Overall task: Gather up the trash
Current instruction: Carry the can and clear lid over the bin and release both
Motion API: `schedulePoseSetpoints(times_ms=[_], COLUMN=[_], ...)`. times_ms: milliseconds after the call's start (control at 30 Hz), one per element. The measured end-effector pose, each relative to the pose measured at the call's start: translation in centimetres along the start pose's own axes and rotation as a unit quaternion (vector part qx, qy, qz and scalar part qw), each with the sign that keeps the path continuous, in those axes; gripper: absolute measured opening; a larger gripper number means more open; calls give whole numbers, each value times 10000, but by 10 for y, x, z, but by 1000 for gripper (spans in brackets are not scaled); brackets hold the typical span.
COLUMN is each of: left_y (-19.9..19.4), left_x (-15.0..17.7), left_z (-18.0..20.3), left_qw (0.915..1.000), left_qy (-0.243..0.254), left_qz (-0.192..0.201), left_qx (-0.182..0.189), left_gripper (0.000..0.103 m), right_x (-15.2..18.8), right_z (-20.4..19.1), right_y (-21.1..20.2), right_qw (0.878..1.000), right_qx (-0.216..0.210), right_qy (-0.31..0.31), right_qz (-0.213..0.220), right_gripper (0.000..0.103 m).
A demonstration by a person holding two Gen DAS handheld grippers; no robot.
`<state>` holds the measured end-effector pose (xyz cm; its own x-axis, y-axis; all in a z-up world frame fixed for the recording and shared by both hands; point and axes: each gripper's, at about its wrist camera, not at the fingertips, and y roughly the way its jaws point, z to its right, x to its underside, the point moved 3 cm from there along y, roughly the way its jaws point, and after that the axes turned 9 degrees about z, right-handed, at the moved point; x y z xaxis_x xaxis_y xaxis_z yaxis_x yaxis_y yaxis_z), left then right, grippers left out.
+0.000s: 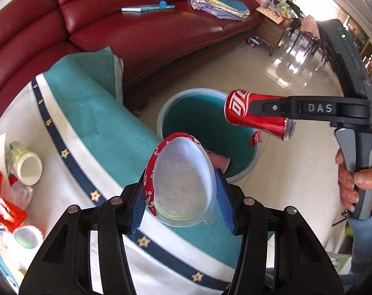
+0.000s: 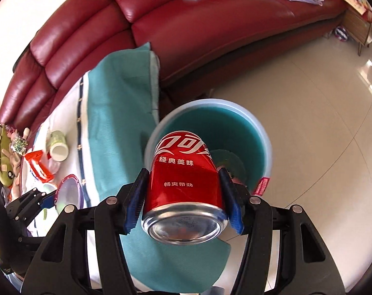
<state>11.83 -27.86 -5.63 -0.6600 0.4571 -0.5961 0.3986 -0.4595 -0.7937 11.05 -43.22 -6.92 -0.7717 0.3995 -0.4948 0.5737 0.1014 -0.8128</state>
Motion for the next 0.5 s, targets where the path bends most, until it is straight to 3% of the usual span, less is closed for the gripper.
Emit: schedulePoseSetpoints(times_ms=[167,233,500], left_y=[26,32,50], left_x=[-11,-13,-20], left_z=[5,7,12], left_qw=[9998,9998,9995], left_qy=[-107,-106,-136], left_qz=[-124,-154,-202], left_qx=[97,117,217], left_gripper=[52,52,52], right_x=[-10,-12,-15], right_z=[11,13,17], right_y=[29,37,33], right_qw=[9996,9995,9994], right_qx=[-17,11,207], right_qy=[136,134,33], right_qz=[-233,-289,-286], right_gripper=[57,66,82])
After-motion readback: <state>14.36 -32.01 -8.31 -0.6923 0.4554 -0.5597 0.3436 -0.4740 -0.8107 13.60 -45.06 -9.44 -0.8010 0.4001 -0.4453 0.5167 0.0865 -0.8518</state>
